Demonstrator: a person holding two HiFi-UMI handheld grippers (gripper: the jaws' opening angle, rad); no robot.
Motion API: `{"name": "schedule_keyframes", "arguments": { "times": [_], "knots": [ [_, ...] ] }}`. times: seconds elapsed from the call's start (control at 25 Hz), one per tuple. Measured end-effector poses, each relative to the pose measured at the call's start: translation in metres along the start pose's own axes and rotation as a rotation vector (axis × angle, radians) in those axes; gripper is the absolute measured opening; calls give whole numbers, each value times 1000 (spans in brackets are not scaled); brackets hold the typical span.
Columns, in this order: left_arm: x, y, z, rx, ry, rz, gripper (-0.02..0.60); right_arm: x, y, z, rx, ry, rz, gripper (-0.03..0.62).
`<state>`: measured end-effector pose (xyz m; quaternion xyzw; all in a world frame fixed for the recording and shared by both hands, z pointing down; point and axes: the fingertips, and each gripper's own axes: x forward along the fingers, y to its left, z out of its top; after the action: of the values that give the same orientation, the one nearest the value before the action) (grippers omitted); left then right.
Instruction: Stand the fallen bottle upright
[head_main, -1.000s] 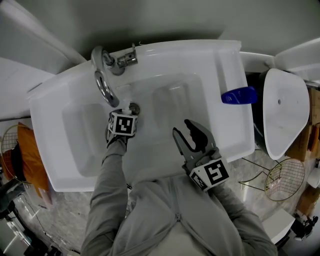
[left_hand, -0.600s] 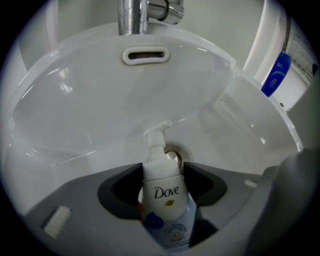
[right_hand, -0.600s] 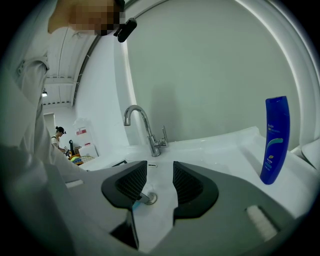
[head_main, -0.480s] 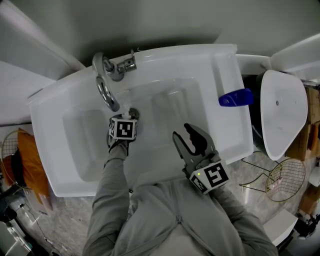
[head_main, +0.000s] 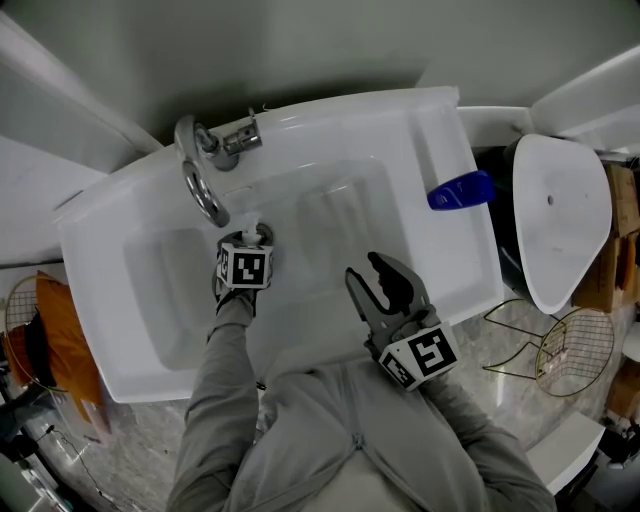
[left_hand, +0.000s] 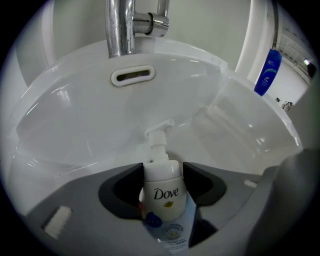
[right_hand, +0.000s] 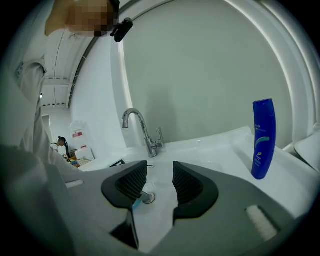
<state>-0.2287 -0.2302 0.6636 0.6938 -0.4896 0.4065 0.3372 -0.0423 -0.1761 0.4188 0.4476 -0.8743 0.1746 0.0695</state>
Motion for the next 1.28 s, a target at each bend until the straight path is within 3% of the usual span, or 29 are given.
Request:
{"name": "schedule_keyframes", "arguments": {
  "times": [0.64, 1.28],
  "knots": [
    [-28, -15, 6, 1, -80, -15, 291, -9, 0, 0, 9, -18, -8, 160],
    [-68, -73, 60, 91, -232, -119, 287, -27, -8, -1, 28, -42, -63, 160]
  ]
}}
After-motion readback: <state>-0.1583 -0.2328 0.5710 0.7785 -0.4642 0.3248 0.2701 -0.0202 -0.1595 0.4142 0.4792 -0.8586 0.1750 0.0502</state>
